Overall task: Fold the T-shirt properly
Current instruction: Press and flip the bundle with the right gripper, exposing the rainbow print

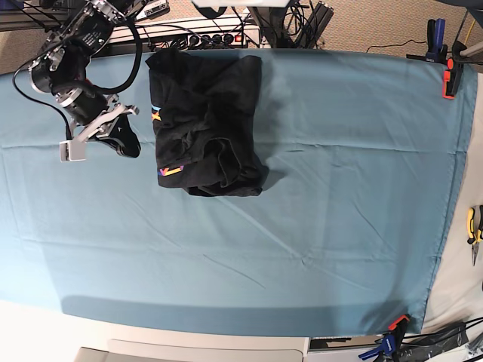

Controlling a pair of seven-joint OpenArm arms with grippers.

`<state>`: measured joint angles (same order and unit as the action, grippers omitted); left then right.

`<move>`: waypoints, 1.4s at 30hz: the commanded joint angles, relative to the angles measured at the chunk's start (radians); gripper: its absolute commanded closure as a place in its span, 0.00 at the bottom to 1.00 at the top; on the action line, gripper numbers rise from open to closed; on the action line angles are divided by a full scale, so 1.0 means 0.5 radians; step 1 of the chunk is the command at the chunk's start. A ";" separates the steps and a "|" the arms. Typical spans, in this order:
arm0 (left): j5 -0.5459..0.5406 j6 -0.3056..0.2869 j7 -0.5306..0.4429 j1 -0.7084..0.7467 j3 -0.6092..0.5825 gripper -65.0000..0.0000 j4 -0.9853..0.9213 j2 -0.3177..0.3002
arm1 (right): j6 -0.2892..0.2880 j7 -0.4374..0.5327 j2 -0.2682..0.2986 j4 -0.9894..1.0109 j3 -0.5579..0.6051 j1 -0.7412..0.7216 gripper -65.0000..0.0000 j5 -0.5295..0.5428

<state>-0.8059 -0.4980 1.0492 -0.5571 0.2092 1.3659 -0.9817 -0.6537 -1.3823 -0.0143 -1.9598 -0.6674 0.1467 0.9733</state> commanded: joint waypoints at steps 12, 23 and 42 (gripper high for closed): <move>-0.146 0.000 0.031 -0.048 0.023 1.00 0.023 -0.054 | 0.031 0.155 0.015 0.441 0.154 -0.140 1.00 -0.043; -0.230 -0.047 0.069 0.057 0.023 1.00 0.023 0.026 | 0.027 0.054 0.014 0.441 0.178 -0.177 1.00 0.109; -0.225 -0.053 0.056 0.067 0.023 1.00 0.023 0.035 | -0.029 -0.028 0.013 0.438 1.426 -0.176 1.00 0.097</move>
<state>-0.9100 -0.5247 1.0996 -0.4969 0.2092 1.3659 -0.9367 -0.6598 -1.4128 -0.0055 -1.7226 0.0467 0.0719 0.9928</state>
